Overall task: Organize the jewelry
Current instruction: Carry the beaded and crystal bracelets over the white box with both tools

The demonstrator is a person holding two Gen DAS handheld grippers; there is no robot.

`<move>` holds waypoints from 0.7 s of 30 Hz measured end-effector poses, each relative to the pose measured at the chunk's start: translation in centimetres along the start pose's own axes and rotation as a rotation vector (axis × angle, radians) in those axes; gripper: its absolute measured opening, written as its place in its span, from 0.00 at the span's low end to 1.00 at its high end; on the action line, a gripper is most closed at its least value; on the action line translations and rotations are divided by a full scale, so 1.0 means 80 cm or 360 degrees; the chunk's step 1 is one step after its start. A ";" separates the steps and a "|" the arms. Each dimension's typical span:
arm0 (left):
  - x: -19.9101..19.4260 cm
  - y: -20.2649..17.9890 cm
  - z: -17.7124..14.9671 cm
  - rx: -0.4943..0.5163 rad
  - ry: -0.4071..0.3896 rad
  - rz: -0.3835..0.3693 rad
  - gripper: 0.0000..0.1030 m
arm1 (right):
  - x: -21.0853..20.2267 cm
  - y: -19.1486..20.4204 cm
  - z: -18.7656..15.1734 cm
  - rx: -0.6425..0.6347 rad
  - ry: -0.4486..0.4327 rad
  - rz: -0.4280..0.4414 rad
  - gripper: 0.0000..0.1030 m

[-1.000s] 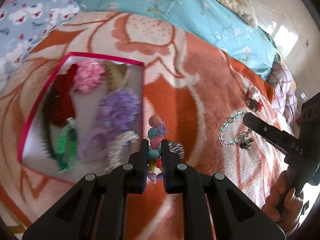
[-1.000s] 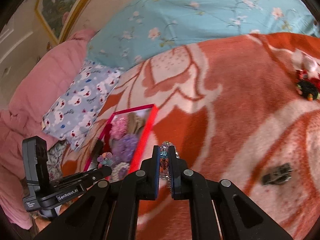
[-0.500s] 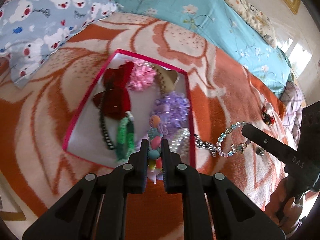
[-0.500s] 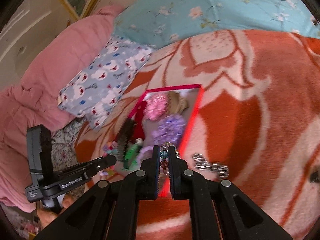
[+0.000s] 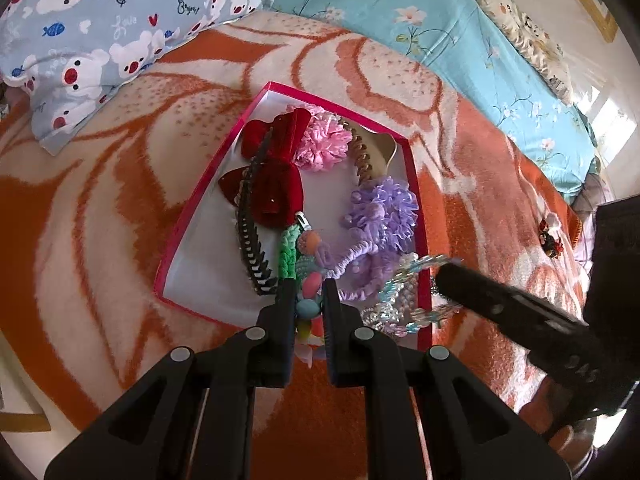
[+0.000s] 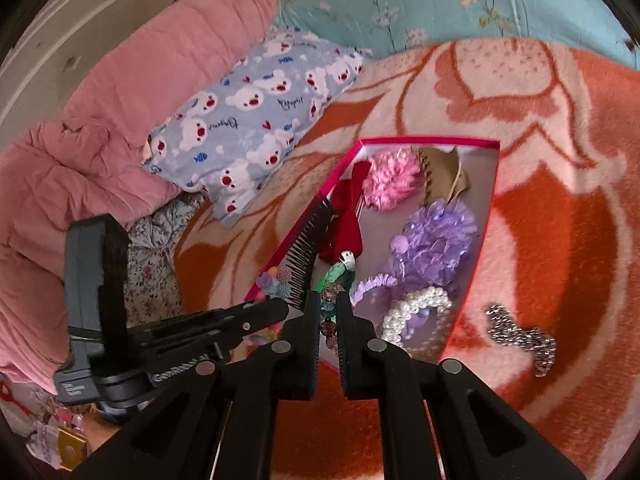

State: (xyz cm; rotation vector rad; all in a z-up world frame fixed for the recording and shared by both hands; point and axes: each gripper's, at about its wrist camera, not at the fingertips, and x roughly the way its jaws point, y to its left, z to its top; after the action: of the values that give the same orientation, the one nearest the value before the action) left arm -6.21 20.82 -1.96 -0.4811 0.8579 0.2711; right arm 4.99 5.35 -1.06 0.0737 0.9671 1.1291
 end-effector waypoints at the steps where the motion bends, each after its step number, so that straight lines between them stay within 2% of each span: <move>1: 0.003 0.001 0.001 0.0004 0.0005 -0.0003 0.10 | 0.006 -0.004 0.000 0.0004 0.0015 -0.0011 0.07; 10: 0.037 0.013 0.004 -0.0012 0.0073 0.0016 0.10 | 0.037 -0.042 0.004 0.0072 0.0064 -0.0126 0.07; 21: 0.045 0.004 0.008 0.0043 0.0086 0.0047 0.10 | 0.043 -0.049 0.004 0.0099 0.0056 -0.0137 0.07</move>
State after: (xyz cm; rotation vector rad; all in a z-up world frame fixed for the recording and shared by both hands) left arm -3.63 21.54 -4.46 -0.4527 0.9208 0.2741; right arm 8.38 6.32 -4.94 0.0624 1.0274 1.0245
